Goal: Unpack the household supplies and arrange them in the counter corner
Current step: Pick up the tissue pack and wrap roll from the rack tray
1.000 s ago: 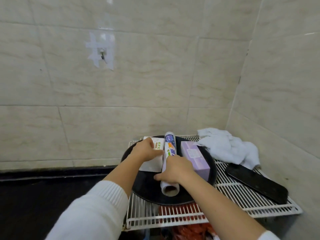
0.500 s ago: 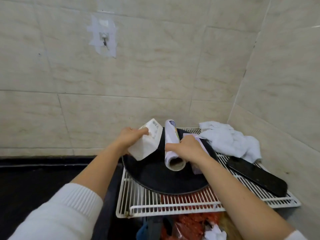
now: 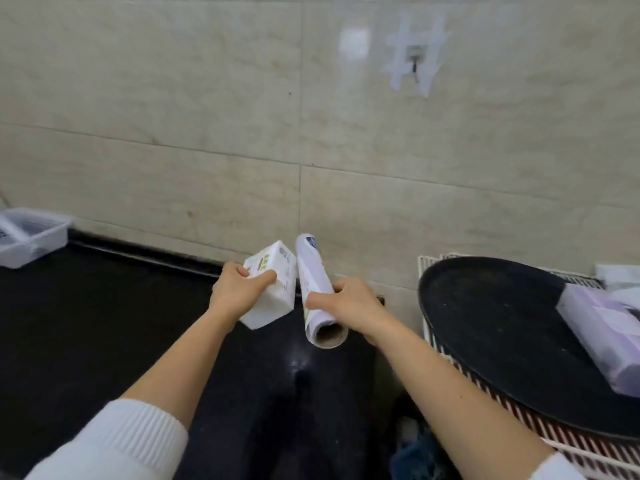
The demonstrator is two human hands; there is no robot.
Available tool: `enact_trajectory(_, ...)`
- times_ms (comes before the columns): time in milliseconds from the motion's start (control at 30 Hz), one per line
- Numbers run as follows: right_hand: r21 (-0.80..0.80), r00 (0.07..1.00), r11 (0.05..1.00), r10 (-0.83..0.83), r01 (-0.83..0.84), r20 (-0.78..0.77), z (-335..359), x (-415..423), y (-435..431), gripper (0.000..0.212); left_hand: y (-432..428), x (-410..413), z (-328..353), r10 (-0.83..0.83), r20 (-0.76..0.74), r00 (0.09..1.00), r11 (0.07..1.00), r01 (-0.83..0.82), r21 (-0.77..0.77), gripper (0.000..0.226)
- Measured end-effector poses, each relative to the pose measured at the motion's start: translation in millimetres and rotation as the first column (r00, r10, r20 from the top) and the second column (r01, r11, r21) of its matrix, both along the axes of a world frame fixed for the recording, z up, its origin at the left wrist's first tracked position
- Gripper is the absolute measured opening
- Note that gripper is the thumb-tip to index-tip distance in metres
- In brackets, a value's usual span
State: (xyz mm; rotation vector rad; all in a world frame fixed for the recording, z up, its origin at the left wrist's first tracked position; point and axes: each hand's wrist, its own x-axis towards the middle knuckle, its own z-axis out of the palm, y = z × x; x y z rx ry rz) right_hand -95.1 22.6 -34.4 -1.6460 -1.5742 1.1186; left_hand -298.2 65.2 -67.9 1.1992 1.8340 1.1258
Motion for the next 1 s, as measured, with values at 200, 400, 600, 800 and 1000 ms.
enact_trajectory(200, -0.178, 0.995, 0.983, -0.036, 0.052, 0.092, -110, -123, 8, 0.057, -18, -119, -97, 0.070, -0.155, 0.986, 0.971, -0.103, -0.216, 0.059)
enact_trajectory(400, -0.164, 0.965, 0.977, -0.096, 0.139, 0.242, -178, -210, -10, 0.068, -27, -192, -151, -0.007, -0.376, 0.927, 0.957, -0.102, -0.270, 0.060)
enact_trajectory(600, -0.156, 0.916, 0.982, -0.033, 0.104, 0.400, -207, -250, -22, 0.094, -28, -216, -179, -0.099, -0.438, 0.894, 0.961, -0.029, -0.275, 0.057)
enact_trajectory(800, -0.127, 0.896, 0.989, -0.010, 0.074, 0.444, -223, -258, -26, 0.090, -27, -210, -184, -0.151, -0.427, 0.892, 0.951, 0.013, -0.309, 0.063)
enact_trajectory(1000, -0.007, 0.913, 0.998, -0.049, 0.056, 0.404, -203, -229, -10, 0.076, -21, -205, -182, -0.157, -0.609, 0.778, 0.987, 0.108, -0.116, 0.057)
